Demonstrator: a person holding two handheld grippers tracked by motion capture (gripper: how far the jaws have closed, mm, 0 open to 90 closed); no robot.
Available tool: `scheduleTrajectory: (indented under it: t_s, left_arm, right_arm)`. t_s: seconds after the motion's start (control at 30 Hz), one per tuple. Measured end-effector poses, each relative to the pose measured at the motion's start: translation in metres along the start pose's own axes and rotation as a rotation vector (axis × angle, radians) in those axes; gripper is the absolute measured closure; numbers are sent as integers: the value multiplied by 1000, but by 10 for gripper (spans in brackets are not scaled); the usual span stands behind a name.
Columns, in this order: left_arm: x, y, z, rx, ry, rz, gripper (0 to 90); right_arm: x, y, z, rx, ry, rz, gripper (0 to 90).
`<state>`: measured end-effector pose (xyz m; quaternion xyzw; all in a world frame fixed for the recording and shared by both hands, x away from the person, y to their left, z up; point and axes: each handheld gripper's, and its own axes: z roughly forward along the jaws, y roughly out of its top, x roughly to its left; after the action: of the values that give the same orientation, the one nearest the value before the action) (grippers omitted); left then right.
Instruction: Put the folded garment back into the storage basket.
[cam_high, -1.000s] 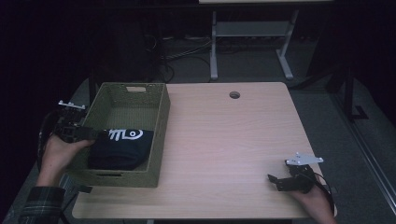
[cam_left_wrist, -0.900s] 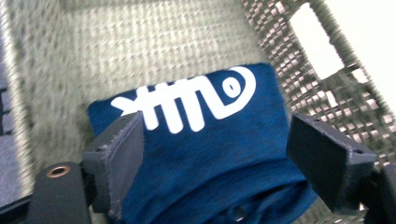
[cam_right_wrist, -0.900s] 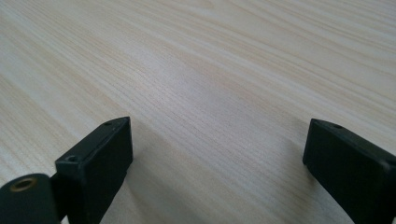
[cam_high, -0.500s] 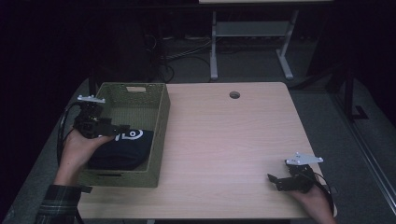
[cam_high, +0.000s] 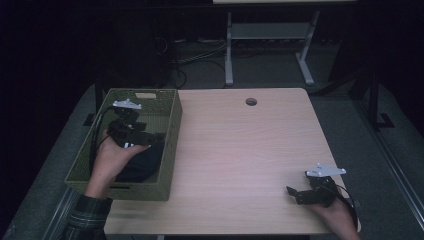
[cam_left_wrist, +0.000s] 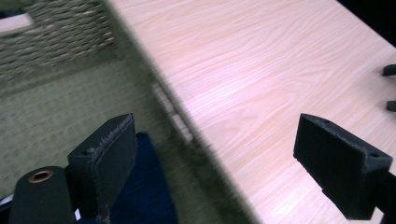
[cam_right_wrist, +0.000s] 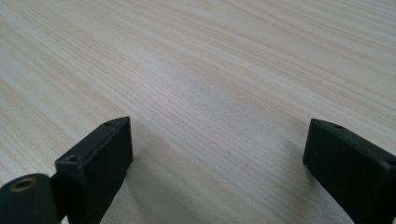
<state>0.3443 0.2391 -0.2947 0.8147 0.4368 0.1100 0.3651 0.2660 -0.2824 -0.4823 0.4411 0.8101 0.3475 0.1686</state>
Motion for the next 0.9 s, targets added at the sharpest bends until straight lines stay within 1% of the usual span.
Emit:
scheduleTrajectory:
  t_s: [0.17,0.23,0.47,0.53,0.6,0.7,0.8,0.83,0.87,0.9]
  left_arm:
    - [-20,4,14,-18,-44,17,131]
    - [-28,5,21,-27,-54,26,131]
    - [-55,6,47,-28,-120,51,131]
    - [-62,5,54,-35,-124,52,131]
    - [-68,5,62,-38,-141,50,131]
    - [-79,2,74,-36,-142,70,131]
    - [-88,-4,84,-43,-140,81,131]
    - [-90,-6,88,-48,-145,83,131]
    - [-93,-8,91,-54,-153,77,131]
    - [-94,-10,94,-48,-155,86,131]
  right_arm:
    - [0,0,0,0,1,-1,78]
    - [0,0,0,0,0,-1,78]
    - [0,0,0,0,0,0,78]
    - [0,0,0,0,0,0,78]
    - [0,0,0,0,0,0,78]
    - [0,0,0,0,0,-1,78]
    - [0,0,0,0,0,-1,78]
    - [0,0,0,0,0,0,78]
    - [0,0,0,-1,0,0,78]
    - [0,0,0,0,-1,0,78]
